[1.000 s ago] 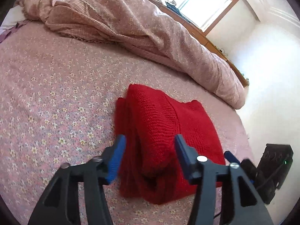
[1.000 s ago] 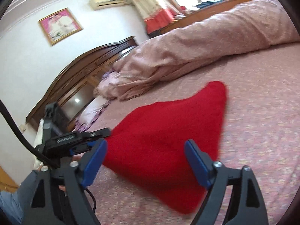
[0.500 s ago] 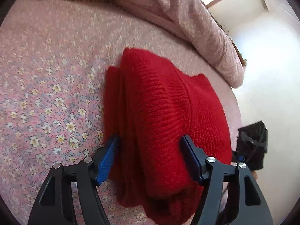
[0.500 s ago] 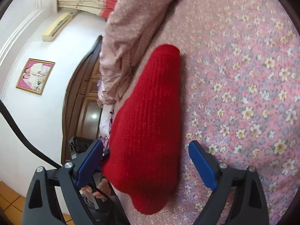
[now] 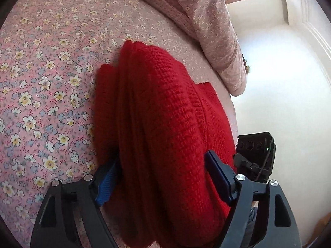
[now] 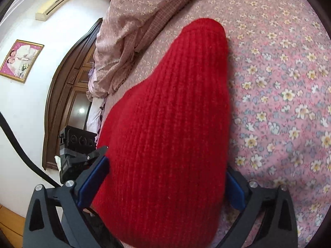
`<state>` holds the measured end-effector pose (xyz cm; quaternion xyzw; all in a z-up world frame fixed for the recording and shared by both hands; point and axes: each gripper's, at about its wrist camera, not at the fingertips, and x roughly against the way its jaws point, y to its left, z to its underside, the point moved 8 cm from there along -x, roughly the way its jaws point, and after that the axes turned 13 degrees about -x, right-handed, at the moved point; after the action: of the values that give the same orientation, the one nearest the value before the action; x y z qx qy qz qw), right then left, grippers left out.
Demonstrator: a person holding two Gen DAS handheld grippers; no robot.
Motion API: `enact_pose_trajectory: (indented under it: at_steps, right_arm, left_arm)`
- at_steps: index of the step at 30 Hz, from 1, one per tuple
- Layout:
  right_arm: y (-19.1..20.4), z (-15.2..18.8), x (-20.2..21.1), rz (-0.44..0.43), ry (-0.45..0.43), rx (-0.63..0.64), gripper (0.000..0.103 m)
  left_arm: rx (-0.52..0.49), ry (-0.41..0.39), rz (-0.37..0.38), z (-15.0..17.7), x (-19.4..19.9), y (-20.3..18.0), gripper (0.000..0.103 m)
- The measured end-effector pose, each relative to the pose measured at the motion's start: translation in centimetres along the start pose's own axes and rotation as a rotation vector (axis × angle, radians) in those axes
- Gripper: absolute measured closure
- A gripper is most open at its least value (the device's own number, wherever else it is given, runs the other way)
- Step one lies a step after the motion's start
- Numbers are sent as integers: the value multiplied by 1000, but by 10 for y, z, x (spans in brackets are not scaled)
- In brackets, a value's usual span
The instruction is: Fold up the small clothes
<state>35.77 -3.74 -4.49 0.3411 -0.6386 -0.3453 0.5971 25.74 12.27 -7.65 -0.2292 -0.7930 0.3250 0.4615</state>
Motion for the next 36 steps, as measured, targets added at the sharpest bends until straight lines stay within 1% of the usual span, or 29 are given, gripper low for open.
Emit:
enact_pose_trajectory:
  at_steps: [1,2,3,4,5,6,10,12,13,14,15,16,17,18,19,20,21,23,25,28,30,32,33,34,35,36]
  right_arm:
    - [3,-1,-4,-3,-3,0,1]
    - [3,1,-3,-1,-6,6,4]
    - [-1,5,1,4,-11,11,10]
    - [-5,6,3,9,-17,12,14]
    - [-6,6,4,7,-23,5,20]
    - [-7,6,6,3,-30,-1,24]
    - [-6,7,9,19,-44,12,26]
    - [-6,8,9,23,-39,7,26]
    - [-7,8,9,22,-33,5,26]
    - [-6,6,8,20,-30,2,26]
    - [-7,5,7,15,-27,-3,25]
    - [-9,6,8,13,-25,-5,25]
    - [-10,6,9,13,-23,-4,25]
    - [-10,6,8,12,-21,-4,24]
    - [-10,6,8,12,-19,-4,24]
    - [-10,6,8,12,-19,-2,24]
    - [-11,7,8,10,-20,-1,24]
    - [-12,7,8,5,-21,-2,24]
    - [-12,8,8,5,-19,-2,23]
    - [-14,10,10,3,-18,-6,23]
    - [-15,10,10,3,-17,-8,23]
    - [-15,11,11,4,-16,-9,23]
    - [-15,11,11,5,-16,-10,23]
    - [-15,11,11,5,-16,-10,23]
    - [-15,12,11,5,-15,-11,23]
    - [-15,12,11,6,-14,-12,23]
  left_arm:
    - [-14,-6,-11,2,0,-2,29]
    - [-23,-14,-22,3,0,-4,29]
    - [-31,-26,-43,4,-1,-6,34]
    - [-37,-37,-64,5,-3,-9,37]
    - [-42,-45,-73,5,-5,-11,47]
    - [-47,-56,-74,6,-5,-14,53]
    - [-56,-64,-101,6,-1,-20,59]
    - [-24,-66,-107,5,8,-20,63]
    - [-22,-64,-118,6,13,-21,63]
    - [-32,-59,-146,6,16,-22,63]
    - [-48,-55,-186,7,19,-22,63]
    - [-56,-53,-203,9,24,-23,61]
    - [-63,-45,-232,10,26,-23,56]
    - [-78,-40,-264,10,26,-23,47]
    - [-96,-36,-298,10,26,-22,43]
    - [-108,-30,-328,11,25,-19,33]
    - [-111,-24,-345,11,23,-17,27]
    - [-80,-6,-337,8,16,-7,22]
    - [-28,-9,-298,7,14,-3,20]
    - [0,-12,-228,8,11,2,16]
    - [12,-46,-167,4,9,7,8]
    - [18,-68,-132,1,8,7,7]
    - [16,-73,-129,0,9,6,9]
    - [6,-74,-126,1,9,4,14]
    - [1,-69,-116,2,8,4,30]
    - [11,-61,-94,4,4,2,36]
